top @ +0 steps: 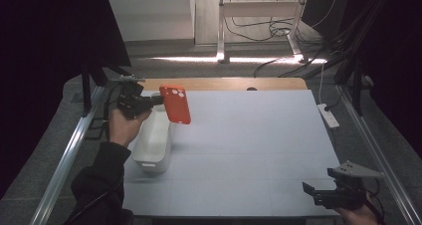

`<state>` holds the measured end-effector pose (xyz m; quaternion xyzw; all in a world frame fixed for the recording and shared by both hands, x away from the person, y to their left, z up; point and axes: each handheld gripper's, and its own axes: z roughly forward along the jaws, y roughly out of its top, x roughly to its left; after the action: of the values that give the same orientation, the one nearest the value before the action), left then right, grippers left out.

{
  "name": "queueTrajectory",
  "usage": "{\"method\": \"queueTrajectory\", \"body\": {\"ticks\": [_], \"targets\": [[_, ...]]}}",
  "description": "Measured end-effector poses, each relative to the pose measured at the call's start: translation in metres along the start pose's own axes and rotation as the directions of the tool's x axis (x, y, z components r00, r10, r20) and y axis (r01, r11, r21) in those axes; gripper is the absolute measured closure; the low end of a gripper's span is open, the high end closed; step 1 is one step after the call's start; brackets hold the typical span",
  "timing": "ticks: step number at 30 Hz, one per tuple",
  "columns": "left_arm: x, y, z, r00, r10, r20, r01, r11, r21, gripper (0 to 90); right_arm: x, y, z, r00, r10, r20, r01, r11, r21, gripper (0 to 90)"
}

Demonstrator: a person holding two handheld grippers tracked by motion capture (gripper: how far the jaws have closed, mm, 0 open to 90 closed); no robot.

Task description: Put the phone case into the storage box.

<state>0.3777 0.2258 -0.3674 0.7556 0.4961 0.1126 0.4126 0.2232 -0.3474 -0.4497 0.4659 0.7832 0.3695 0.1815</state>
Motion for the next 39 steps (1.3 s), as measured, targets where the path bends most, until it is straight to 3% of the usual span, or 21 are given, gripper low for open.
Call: {"method": "queueTrajectory", "body": {"ticks": [16, 26, 39], "targets": [[0.019, 0.006, -0.004, 0.9982, -0.017, -0.058, 0.017, 0.9999, 0.003, 89.4, -0.001, 0.0, 0.0, 1.0, 0.005, -0.003, -0.005, 1.0, 0.0, 0.0], [0.032, 0.008, -0.007, 0.9933, -0.03, -0.112, 0.031, 0.9995, 0.009, 89.4, 0.0, 0.0, 0.0, 1.0, -0.005, -0.007, 0.005, 1.0, 0.006, 0.1], [0.05, 0.006, -0.001, 0.9866, -0.071, -0.147, 0.072, 0.9974, 0.0, 89.4, 0.001, 0.0, 0.001, 0.9997, -0.019, -0.013, 0.019, 1.0, 0.006, 1.5]]}}
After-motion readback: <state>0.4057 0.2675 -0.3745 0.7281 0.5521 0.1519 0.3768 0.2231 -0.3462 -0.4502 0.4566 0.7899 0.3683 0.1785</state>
